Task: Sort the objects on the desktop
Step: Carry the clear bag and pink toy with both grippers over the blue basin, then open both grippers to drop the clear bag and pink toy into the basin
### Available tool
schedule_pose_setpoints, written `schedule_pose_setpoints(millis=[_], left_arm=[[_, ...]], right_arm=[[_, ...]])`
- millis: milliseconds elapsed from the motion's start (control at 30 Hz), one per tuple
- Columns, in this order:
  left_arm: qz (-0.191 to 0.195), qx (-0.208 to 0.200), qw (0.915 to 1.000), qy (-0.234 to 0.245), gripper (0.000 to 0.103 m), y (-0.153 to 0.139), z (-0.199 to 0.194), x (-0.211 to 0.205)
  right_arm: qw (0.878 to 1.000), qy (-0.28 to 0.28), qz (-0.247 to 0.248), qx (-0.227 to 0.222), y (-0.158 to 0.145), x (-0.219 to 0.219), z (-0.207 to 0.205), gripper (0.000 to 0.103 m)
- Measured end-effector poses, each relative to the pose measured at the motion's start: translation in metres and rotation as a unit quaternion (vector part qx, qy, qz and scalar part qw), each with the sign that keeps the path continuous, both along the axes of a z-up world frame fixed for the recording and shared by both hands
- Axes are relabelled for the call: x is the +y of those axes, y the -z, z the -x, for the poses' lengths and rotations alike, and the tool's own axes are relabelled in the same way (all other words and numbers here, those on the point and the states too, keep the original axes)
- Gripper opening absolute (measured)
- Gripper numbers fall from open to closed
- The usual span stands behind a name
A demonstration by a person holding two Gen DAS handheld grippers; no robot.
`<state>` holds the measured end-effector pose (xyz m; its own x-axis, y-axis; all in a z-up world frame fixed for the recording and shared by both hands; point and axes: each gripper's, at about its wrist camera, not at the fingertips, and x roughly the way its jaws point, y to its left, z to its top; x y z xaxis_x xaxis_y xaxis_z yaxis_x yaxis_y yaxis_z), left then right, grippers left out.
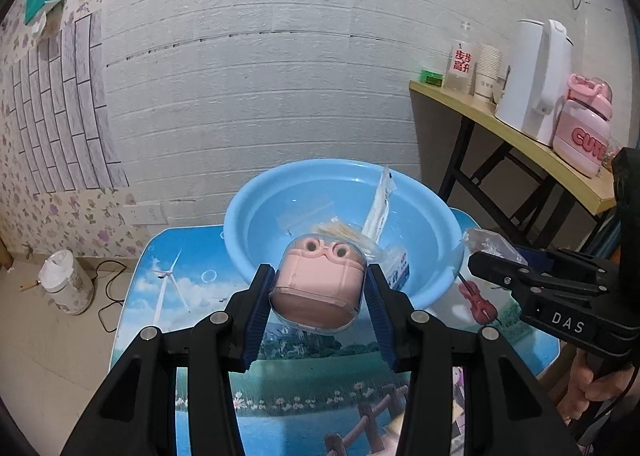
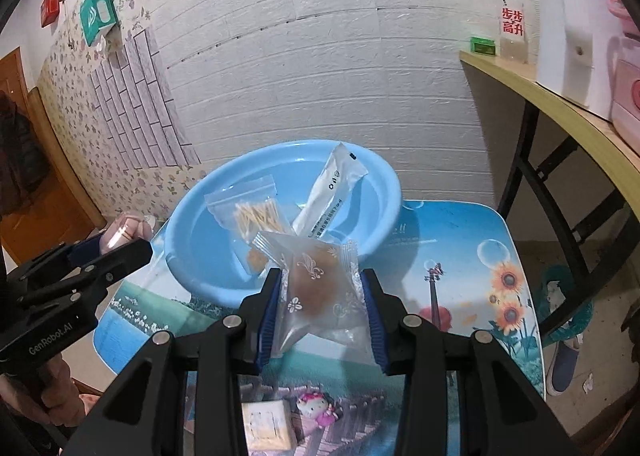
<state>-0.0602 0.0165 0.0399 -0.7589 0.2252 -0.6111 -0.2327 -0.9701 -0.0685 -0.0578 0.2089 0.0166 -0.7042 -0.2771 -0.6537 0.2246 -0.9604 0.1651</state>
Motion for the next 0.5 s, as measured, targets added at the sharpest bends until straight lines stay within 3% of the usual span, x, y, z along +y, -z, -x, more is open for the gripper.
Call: schedule_pose_setpoints(millis=[500], left_arm=[[-0.005,-0.024,0.9997,-0.002,0.044,0.017,0.038,0.002]], right_arm=[[1.0,-0.021,0.001,0.001,0.001,-0.014,0.044,0.04]])
